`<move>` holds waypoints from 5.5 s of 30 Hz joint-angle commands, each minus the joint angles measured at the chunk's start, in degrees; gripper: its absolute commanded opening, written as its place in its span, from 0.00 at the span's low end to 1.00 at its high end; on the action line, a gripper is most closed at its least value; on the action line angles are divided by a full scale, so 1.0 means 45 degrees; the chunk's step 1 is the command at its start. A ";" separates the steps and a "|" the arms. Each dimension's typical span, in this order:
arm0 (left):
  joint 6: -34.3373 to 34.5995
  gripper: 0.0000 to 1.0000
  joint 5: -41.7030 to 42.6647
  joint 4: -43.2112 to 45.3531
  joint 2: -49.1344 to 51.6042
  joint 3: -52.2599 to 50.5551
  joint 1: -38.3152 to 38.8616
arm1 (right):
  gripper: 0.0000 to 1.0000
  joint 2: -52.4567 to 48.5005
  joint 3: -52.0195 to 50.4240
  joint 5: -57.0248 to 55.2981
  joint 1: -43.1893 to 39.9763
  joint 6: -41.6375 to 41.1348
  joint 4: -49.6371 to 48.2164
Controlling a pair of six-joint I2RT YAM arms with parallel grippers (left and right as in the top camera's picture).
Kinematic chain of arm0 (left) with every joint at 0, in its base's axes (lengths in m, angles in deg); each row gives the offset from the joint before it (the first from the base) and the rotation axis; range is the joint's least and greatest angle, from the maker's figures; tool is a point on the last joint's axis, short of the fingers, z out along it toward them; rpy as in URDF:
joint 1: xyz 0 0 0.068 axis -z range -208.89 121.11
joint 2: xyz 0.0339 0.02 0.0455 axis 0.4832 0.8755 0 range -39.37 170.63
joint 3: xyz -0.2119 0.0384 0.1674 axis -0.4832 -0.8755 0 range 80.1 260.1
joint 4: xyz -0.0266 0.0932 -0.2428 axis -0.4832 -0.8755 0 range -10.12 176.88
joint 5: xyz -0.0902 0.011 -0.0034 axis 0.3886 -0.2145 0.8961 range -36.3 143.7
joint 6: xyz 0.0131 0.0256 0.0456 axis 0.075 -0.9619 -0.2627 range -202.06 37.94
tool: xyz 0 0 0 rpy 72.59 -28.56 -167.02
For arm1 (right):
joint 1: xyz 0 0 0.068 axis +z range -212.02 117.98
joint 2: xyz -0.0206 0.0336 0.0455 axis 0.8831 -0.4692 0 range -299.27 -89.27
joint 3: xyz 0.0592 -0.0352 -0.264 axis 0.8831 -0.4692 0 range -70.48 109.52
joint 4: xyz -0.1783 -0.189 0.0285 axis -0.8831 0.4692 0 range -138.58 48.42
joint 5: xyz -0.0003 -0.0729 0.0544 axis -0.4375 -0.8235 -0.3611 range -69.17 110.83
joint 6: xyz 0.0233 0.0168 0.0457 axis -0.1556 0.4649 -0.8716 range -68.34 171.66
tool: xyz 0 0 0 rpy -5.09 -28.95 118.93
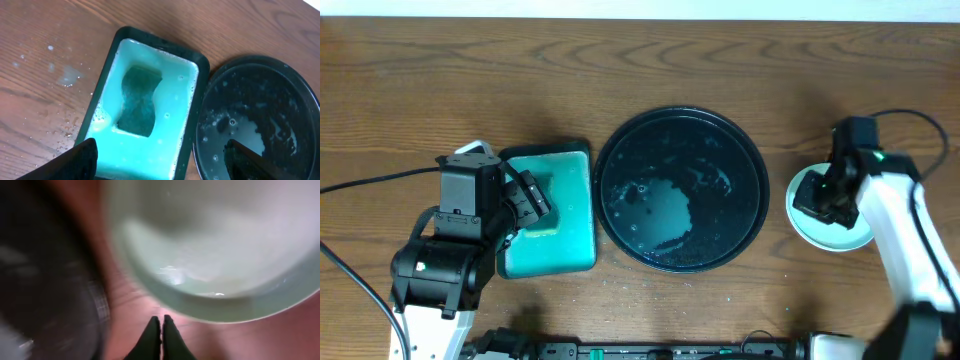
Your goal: Clean dirty plates on tray and stack at the side
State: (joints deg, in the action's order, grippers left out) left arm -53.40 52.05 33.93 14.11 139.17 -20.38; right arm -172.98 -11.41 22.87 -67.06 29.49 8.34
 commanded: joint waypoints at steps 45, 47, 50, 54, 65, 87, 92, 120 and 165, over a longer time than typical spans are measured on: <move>0.0107 0.81 -0.0058 -0.0039 0.0000 0.0330 -0.0044 | 0.99 1.7092 -0.8699 0.2229 0.2851 0.5969 -0.6071; 0.0107 0.81 -0.0058 -0.0039 0.0000 0.0330 -0.0044 | 0.99 1.7758 -0.9768 0.2225 0.2846 0.5625 -0.6863; 0.0107 0.81 -0.0063 -0.0039 0.0000 0.0330 -0.0044 | 0.99 1.8583 -1.1264 0.2229 0.2730 0.4745 -0.8383; 0.0107 0.81 -0.0063 -0.0039 0.0000 0.0330 -0.0044 | 0.99 1.8540 -1.2701 0.2302 0.2691 0.4158 -1.1317; 0.0107 0.81 -0.0063 -0.0039 0.0000 0.0330 -0.0044 | 0.99 1.8535 -1.3056 0.2302 0.2701 0.4177 -1.1973; -0.0321 0.81 -0.0797 0.0301 -0.0442 -0.0049 -0.0058 | 0.99 1.8530 -1.3056 0.2297 0.2701 0.4177 -1.1973; -0.0811 0.81 -0.1914 0.4401 -0.2375 -0.2390 -0.0223 | 0.99 1.8530 -1.3056 0.2297 0.2701 0.4177 -1.1968; -0.2273 0.81 -0.1443 1.1026 -1.1866 -1.3075 -0.0602 | 0.99 1.8530 -1.3056 0.2302 0.2701 0.4177 -1.1968; -0.2273 0.81 -0.1443 1.1021 -1.1798 -1.3075 -0.0602 | 0.99 1.8530 -1.3056 0.2297 0.2701 0.4177 -1.1973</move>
State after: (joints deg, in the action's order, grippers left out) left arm -63.03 46.02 85.05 -38.77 81.82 -22.81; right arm -89.92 -69.99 33.41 -54.71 49.07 -45.60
